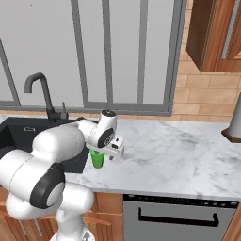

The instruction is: Pick the cup and bowl from the counter and place them on the counter next to the sink.

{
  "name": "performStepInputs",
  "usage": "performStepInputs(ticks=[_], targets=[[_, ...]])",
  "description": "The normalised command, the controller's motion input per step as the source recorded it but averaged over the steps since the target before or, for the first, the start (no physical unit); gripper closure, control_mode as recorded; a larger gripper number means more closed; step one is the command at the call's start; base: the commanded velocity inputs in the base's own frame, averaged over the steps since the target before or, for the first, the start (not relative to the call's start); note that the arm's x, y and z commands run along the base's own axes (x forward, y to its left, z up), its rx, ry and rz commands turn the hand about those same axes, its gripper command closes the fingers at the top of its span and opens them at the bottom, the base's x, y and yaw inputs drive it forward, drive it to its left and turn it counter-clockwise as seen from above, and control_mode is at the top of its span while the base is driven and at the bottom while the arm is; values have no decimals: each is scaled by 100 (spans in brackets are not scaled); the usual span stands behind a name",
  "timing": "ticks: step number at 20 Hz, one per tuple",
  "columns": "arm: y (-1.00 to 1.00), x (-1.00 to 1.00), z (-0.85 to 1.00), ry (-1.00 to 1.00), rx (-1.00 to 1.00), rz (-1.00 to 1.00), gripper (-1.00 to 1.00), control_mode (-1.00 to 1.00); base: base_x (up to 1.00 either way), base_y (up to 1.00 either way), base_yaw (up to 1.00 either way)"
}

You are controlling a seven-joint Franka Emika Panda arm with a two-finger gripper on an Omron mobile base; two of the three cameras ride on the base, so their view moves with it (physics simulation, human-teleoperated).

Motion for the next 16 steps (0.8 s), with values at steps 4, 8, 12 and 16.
performStepInputs(ticks=[4, 8, 12, 16], targets=[[0, 0, 0, -1, 0, 0, -100, -100, 0, 0, 0], [0, -1, 12, -10, 4, 0, -100, -100, 0, 0, 0], [0, 0, 28, -7, 7, -1, -100, -100, 0, 0, 0], [0, 0, 32, -2, 6, -1, -100, -100, 0, 0, 0]])
